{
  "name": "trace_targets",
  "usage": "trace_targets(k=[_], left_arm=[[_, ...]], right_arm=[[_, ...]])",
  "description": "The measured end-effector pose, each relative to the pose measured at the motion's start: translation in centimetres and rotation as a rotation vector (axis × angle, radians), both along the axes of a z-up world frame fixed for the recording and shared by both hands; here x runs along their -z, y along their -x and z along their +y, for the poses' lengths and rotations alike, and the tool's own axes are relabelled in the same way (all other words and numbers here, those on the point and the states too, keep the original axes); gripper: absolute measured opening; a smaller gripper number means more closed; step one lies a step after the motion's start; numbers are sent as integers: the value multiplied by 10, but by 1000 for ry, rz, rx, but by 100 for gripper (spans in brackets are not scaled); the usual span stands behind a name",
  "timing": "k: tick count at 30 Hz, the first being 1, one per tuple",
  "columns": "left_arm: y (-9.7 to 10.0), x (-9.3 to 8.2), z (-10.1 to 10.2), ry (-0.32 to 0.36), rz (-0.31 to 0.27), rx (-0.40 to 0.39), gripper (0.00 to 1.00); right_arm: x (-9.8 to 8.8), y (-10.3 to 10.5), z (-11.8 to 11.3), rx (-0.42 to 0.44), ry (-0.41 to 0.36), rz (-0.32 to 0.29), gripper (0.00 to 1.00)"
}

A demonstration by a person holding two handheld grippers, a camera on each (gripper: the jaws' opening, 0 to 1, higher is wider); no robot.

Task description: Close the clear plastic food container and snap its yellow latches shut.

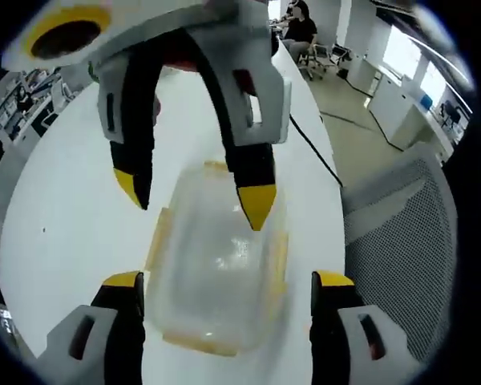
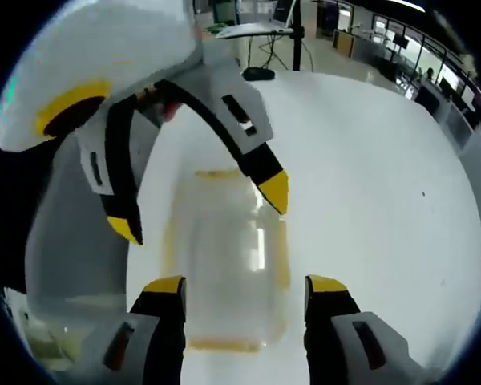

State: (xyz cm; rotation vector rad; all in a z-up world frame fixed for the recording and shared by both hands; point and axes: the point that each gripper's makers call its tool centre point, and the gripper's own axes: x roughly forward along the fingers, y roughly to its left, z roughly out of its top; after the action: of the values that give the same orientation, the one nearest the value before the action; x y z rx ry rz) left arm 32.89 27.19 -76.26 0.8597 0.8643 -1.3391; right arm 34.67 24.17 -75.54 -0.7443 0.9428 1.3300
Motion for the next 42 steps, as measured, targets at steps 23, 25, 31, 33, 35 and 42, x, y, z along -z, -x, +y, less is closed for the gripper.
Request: trace_targets(k=[23,25,31,33,35,42], left_arm=[[-4,28,18,-155,-17,150,83],[-3,30,17,-156,-16,157,85],[-8,34,20,-182,-44,194,80],[-9,34,19,-186,-38,180,80],[-9,37,19,-197,-45,172,80],[-9,36,20,-199,-53,156,80]], right_arm=[[28,22,-19,-85,103,-46,73],[28,20,-18,-83,103,-56,72],[31,19,-18,-58,95,-47,73],[31,19,-18,-56,99,-48,73],[32,19,-18,-51,102,-50,73],[32,19,-18,-50,100,-52,72]])
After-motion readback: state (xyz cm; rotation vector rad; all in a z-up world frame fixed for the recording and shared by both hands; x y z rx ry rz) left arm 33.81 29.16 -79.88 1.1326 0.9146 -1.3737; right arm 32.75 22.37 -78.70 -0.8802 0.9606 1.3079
